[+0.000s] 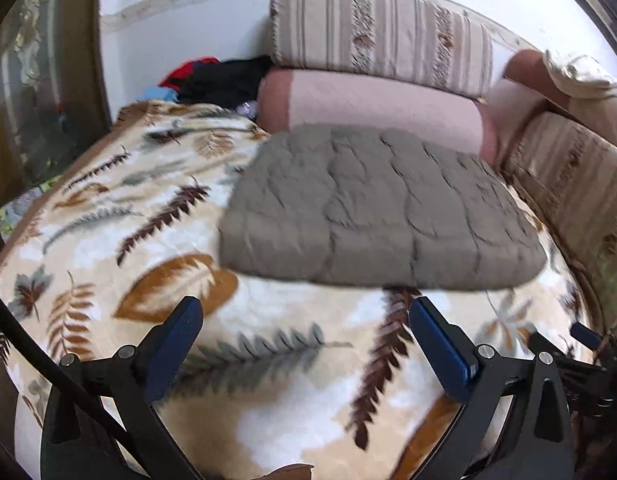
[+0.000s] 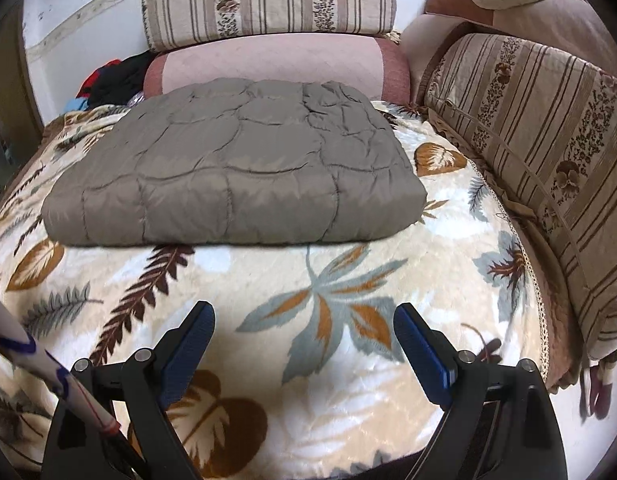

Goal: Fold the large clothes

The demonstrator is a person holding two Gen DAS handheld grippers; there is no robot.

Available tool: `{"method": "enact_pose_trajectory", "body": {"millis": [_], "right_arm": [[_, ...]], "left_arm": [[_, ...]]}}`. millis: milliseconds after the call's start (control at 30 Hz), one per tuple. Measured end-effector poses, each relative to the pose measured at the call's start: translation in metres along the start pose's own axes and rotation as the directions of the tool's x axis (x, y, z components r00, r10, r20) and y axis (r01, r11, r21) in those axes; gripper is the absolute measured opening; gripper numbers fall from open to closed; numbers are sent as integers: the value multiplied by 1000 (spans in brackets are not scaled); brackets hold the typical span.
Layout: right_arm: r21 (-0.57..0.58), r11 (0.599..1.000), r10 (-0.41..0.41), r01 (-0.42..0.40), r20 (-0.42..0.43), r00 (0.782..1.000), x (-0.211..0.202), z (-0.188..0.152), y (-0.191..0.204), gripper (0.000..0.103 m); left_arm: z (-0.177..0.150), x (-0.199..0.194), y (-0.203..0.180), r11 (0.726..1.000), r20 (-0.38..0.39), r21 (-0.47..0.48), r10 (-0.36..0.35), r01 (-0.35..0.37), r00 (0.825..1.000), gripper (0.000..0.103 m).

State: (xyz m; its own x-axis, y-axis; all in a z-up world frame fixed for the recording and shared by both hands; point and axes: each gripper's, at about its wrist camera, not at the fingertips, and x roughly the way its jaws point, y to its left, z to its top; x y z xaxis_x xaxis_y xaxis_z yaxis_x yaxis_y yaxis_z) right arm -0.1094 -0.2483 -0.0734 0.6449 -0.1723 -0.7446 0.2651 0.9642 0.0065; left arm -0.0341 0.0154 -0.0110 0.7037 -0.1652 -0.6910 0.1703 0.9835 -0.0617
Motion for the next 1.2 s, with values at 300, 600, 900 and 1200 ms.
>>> {"method": "enact_pose_trajectory", "body": {"millis": [300,600,900,1200], "right_arm": [[-72,996,-44,46,30,999,-15,-13,17,94],[-47,995,-88,89,15,996,-15,-14,11,94],[-55,994,-96,95,-17,995,-8,-19,14,94],[-52,994,-96,93,-41,995,0,-18,13,94]], "left_arm": [[-25,-4,-18,999,-77,42,-3,7,997,102],[-35,-7,-21,999,-105,45,15,-11,994,102],[-36,-2,-20,998,-123,50,34,-28,992,102],[-39,9,-22,998,-163,55,33,-24,986,102]]}}
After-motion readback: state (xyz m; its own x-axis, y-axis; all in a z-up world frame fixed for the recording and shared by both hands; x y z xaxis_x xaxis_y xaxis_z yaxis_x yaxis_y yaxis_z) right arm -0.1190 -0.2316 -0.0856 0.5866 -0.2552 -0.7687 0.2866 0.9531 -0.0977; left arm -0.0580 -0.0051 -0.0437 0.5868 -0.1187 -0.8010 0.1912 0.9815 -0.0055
